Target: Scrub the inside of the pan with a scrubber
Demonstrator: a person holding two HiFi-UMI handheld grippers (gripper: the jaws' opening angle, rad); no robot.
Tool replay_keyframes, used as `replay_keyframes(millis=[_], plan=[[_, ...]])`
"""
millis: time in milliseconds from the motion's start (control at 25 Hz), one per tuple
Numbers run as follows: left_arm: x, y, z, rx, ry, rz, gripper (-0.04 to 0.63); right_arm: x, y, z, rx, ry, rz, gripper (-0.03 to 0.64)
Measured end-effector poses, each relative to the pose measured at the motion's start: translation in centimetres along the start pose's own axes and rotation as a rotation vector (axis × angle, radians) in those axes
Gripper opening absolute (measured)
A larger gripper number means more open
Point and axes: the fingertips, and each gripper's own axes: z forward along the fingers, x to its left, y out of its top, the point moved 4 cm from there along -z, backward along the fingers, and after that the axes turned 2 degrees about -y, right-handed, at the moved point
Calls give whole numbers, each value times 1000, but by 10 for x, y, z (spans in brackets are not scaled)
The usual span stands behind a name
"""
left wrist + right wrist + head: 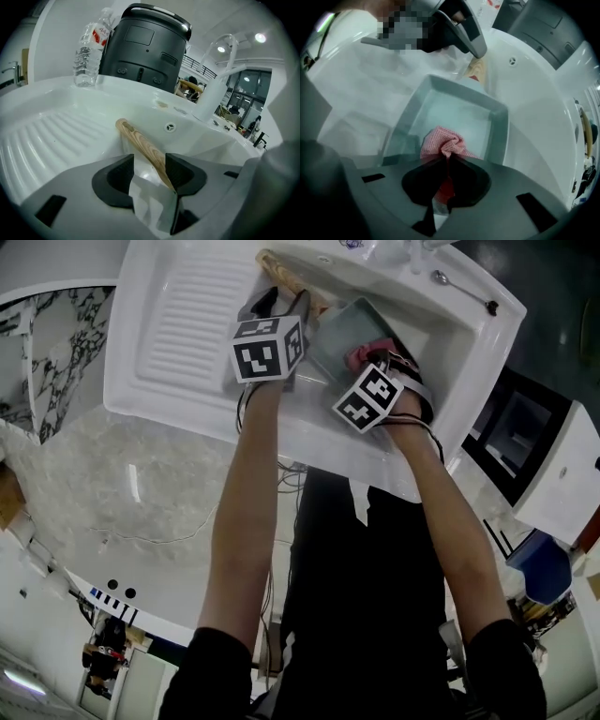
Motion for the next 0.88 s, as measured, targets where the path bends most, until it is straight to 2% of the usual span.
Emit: replay_keyframes(millis=[160,280,360,520,720,880], plan=[[-14,-2,-27,-27,29,53,209,22,-9,-3,47,107,-88,36],[-35,5,-59,-65,66,165,209,30,-12,-16,28,130,-152,35],[-51,7,-81,-89,84,219,209,26,-13,-30,-23,113,-147,35],[-81,9,-121,-139,100,237,198,10,-16,-67,-131,73,-96,35],[-126,4,-181,-191,125,248,173,-9,-33,-132,-217,-69,-156,37],[-156,10,-226,-262,153,248,127,-23,-35,-197,-347,-141,-183,35]])
